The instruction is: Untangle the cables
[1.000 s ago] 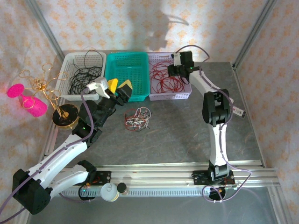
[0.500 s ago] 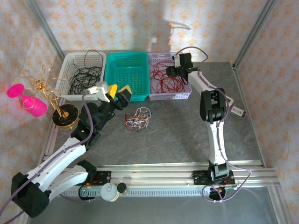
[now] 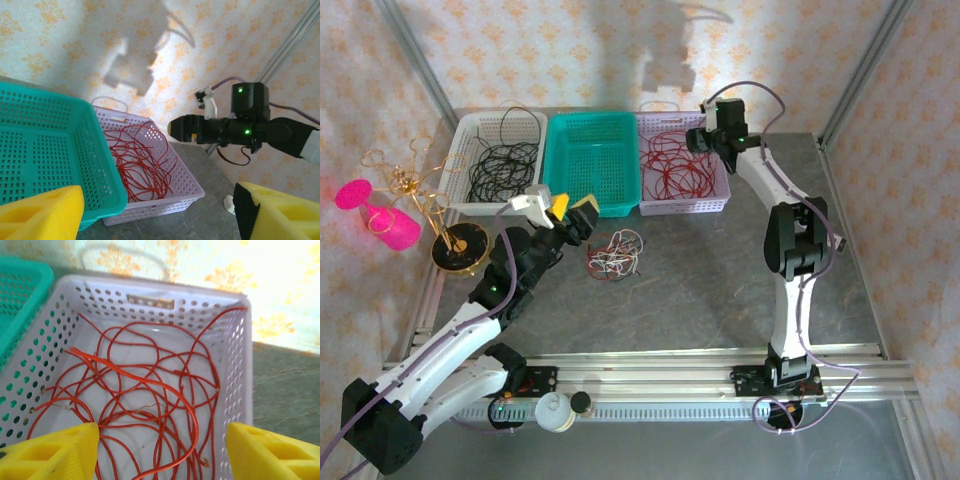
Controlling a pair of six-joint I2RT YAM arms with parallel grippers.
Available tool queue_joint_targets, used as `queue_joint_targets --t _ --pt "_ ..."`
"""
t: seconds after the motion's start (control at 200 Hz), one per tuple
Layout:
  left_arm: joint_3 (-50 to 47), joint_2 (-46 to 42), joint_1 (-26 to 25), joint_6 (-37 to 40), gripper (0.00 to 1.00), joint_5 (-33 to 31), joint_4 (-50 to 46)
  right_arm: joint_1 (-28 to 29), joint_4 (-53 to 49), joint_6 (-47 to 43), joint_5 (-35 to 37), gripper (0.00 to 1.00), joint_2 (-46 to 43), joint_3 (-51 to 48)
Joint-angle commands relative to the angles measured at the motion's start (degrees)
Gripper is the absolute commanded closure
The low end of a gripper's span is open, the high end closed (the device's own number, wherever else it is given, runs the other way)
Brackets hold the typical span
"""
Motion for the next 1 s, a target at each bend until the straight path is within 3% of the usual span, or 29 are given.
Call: queue_joint_targets --t 0.0,0.195,0.385,0.521,0.676,0.776,0.921,0.996 --pt "-0.55 -0.30 0.02 -0.61 0.23 -0.75 -1.15 0.11 1.00 1.35 2.89 0.32 -4.23 -0.93" --pt "-2.13 0.24 0.08 -1.47 0.23 -0.72 -2.02 0.12 1.91 6.79 3.05 0.41 -8.69 -5.92" --pt "-3.40 1.27 0.06 -2.71 0.27 -0.89 -7.63 1.46 18.48 14.94 -3.73 0.47 -23.85 -29.76" --pt "-6.37 2.06 0.07 -5.90 0.29 -1.89 -10.42 3.85 19.76 21.34 -8.22 0.50 -30.95 -40.22" --pt "-9.75 2.77 0.08 -8.42 0.30 -0.85 -10.55 12.87 18.89 18.97 -3.48 0.48 -35.73 -50.48" --pt "-10.85 2.97 0.07 -8.70 0.31 -0.97 -11.18 17.70 18.38 14.78 -5.04 0.43 -36.34 -54.73" --pt "-12.21 2.88 0.08 -9.04 0.33 -1.38 -11.60 19.82 22.96 13.37 -19.03 0.41 -34.30 -57.99" --pt "-12.63 2.84 0.05 -9.04 0.33 -1.25 -11.64 20.75 26.31 11.72 -21.85 0.39 -32.84 -59.00"
